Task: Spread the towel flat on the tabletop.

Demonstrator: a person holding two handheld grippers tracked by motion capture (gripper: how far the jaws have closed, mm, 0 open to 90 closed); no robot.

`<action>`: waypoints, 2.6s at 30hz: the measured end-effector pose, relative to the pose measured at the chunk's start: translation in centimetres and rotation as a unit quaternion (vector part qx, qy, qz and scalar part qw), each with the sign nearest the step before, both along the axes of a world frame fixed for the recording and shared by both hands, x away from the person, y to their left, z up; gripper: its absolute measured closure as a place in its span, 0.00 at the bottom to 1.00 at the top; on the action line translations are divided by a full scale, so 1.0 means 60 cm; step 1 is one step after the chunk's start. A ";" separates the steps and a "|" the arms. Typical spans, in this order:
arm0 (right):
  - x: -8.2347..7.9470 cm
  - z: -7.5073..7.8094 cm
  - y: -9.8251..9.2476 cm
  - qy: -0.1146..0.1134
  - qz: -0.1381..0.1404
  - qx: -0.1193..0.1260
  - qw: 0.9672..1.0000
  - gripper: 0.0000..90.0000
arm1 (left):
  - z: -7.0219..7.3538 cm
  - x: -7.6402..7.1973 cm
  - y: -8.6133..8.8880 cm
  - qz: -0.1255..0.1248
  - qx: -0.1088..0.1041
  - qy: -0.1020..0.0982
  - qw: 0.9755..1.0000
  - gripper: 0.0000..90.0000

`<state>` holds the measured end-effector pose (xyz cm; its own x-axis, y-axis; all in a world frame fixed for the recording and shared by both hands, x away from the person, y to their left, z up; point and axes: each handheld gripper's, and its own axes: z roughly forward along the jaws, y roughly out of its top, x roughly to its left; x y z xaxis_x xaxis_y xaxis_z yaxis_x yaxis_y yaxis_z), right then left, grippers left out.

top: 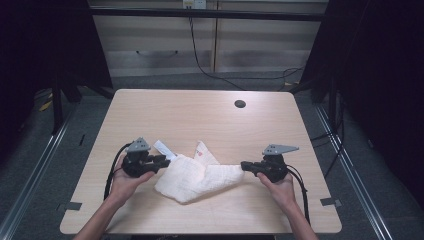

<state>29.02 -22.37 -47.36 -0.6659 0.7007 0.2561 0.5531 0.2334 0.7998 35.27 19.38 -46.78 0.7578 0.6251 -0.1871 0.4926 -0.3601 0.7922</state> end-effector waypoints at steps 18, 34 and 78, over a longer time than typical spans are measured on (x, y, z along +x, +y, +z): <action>0.000 -0.004 -0.004 0.001 0.001 -0.001 1.000 0.99 | -0.049 0.054 -0.050 -0.015 0.038 0.029 0.999 0.66; -0.001 -0.004 -0.013 0.004 -0.003 0.003 1.000 0.99 | -0.062 0.053 -0.063 -0.024 0.052 0.017 0.998 0.72; -0.005 0.177 -0.050 -0.117 -0.020 0.053 0.991 1.00 | 0.153 -0.005 0.032 -0.018 -0.112 -0.111 0.987 0.98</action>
<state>28.72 -25.35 -36.73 -0.6885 0.7048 0.1712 0.3560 0.1227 0.9264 34.99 21.29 -37.60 0.8169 0.5582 -0.1452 0.2885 -0.1775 0.9409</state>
